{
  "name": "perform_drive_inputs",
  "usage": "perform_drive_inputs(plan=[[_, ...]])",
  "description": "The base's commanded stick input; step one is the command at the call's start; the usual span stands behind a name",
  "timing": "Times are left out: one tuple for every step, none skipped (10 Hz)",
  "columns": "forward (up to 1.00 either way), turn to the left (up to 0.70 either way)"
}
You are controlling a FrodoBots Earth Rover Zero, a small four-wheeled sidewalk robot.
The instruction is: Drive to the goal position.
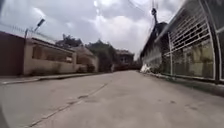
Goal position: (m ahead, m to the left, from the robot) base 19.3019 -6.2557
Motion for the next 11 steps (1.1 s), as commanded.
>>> perform_drive_inputs(plan=[[0.50, 0.01], [0.50, 0.01], [0.50, 0.01], [0.50, 0.01], [0.50, 0.01], [0.50, 0.01], [0.50, 0.01], [0.50, 0.01], [0.50, 0.01], [0.50, 0.01], [0.50, 0.01]])
